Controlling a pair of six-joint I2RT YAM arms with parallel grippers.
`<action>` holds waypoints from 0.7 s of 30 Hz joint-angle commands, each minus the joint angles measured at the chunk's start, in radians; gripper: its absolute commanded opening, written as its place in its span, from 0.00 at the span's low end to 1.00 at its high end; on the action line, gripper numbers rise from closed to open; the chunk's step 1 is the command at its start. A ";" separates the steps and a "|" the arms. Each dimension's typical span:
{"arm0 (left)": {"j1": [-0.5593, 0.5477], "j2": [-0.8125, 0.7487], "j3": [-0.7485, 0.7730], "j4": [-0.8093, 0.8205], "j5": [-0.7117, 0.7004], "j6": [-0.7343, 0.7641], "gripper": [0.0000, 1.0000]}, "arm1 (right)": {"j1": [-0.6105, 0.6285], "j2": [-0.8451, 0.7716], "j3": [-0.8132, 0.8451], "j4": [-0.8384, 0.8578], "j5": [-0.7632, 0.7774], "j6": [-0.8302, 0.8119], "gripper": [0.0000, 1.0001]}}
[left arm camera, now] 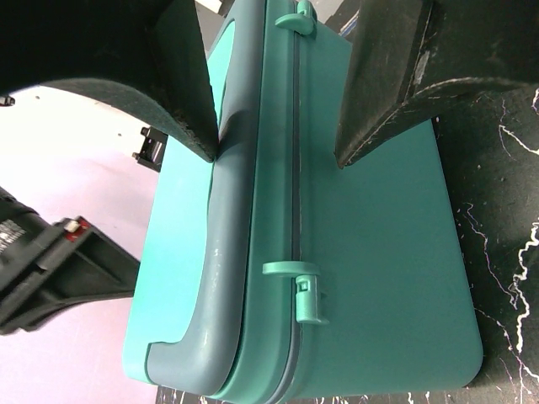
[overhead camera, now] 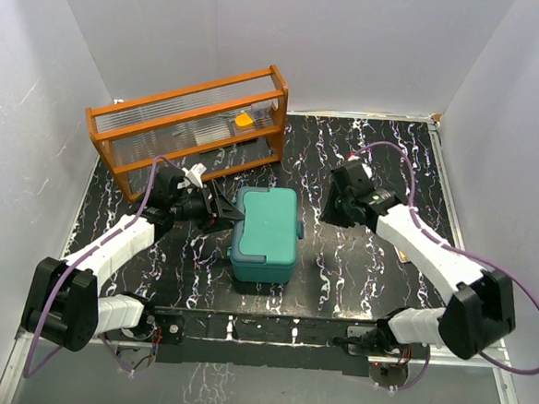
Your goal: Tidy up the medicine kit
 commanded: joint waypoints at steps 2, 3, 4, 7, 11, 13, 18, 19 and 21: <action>-0.014 0.014 0.012 -0.075 -0.029 0.033 0.56 | 0.001 0.103 0.016 0.008 -0.083 -0.105 0.16; -0.014 0.014 0.010 -0.073 -0.030 0.032 0.56 | 0.003 0.114 0.024 0.007 -0.100 -0.119 0.16; -0.014 0.013 0.011 -0.070 -0.030 0.031 0.56 | 0.006 0.126 0.032 0.004 -0.107 -0.131 0.16; -0.014 0.016 0.008 -0.064 -0.029 0.029 0.56 | 0.021 0.147 0.055 -0.004 -0.146 -0.166 0.16; -0.014 0.017 0.006 -0.061 -0.027 0.028 0.56 | 0.044 0.173 0.073 -0.009 -0.196 -0.188 0.18; -0.014 0.016 0.004 -0.059 -0.025 0.029 0.56 | 0.058 0.174 0.078 -0.002 -0.213 -0.192 0.18; -0.014 0.016 -0.002 -0.053 -0.019 0.027 0.56 | 0.090 0.189 0.097 0.006 -0.224 -0.198 0.18; -0.014 0.018 -0.004 -0.050 -0.018 0.026 0.56 | 0.095 0.193 0.099 0.008 -0.227 -0.200 0.18; -0.015 0.018 -0.005 -0.047 -0.013 0.024 0.56 | 0.104 0.196 0.099 0.023 -0.236 -0.200 0.18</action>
